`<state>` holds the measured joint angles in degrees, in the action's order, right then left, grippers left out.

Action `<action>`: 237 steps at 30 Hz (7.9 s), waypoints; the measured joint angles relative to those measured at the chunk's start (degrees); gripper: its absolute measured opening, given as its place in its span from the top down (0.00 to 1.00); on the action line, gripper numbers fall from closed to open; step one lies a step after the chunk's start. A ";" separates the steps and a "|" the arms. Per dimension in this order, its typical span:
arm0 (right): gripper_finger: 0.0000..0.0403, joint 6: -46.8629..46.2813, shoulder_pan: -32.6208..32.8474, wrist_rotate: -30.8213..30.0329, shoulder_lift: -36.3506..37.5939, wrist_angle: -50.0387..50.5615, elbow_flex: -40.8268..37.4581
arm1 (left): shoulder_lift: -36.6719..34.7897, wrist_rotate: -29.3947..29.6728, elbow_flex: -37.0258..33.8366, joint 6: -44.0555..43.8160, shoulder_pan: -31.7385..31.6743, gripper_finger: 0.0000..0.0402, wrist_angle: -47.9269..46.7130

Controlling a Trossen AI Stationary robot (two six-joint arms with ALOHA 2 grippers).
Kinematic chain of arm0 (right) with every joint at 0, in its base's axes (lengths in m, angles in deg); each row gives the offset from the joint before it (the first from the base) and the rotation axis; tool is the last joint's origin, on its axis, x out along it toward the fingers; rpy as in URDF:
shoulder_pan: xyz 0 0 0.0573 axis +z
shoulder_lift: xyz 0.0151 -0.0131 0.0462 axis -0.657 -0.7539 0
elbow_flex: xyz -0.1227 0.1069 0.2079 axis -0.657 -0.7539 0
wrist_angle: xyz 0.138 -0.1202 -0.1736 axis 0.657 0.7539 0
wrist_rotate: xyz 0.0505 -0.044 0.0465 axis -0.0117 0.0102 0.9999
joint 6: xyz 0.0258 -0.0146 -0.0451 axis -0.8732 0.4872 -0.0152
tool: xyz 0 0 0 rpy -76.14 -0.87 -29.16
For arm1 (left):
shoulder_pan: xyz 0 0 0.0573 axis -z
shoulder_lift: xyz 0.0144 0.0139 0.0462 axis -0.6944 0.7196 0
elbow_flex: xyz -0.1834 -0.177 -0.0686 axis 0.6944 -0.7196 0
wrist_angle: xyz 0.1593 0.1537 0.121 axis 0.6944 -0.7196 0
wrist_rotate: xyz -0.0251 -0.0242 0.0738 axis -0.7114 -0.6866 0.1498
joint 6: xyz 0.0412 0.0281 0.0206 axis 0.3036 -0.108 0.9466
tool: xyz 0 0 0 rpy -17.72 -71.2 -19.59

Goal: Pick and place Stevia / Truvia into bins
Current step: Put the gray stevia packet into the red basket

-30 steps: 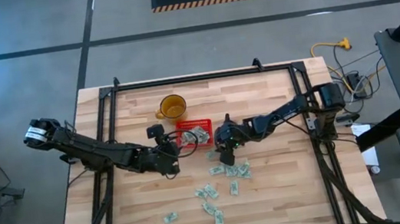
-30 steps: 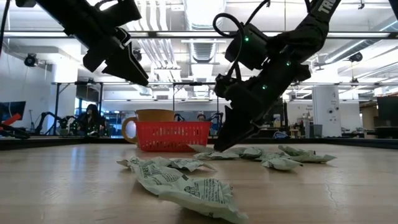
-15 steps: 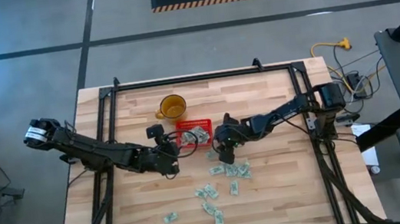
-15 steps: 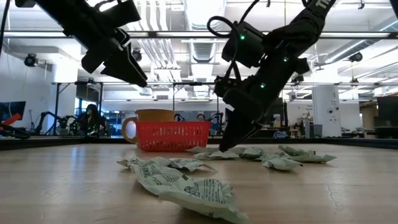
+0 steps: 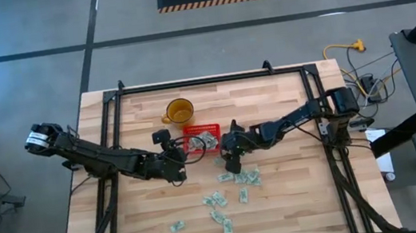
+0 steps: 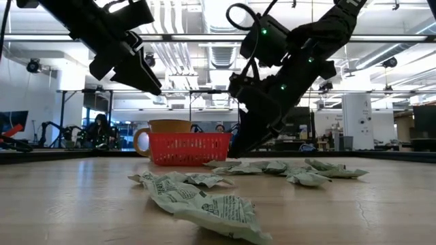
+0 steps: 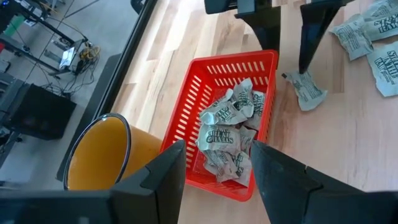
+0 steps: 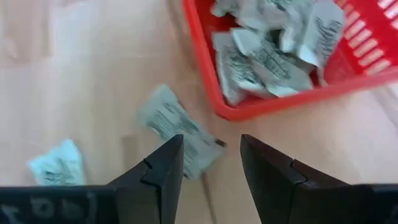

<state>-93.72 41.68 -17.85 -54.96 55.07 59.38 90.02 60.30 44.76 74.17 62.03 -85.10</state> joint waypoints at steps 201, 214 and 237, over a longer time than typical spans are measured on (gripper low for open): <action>0.66 4.25 12.78 -17.55 14.16 36.80 7.50 | 20.22 -34.45 1.79 -28.39 24.72 0.60 9.15; 0.67 4.25 12.77 -17.56 14.16 36.80 7.50 | 19.80 -36.11 1.60 -28.11 24.70 0.98 8.01; 0.70 4.64 12.76 -17.64 14.16 36.71 7.50 | 14.00 13.89 5.19 4.87 23.06 1.00 7.42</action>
<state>-89.08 54.44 -35.49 -40.80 91.78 66.88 104.02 74.19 49.95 79.04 85.08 -77.69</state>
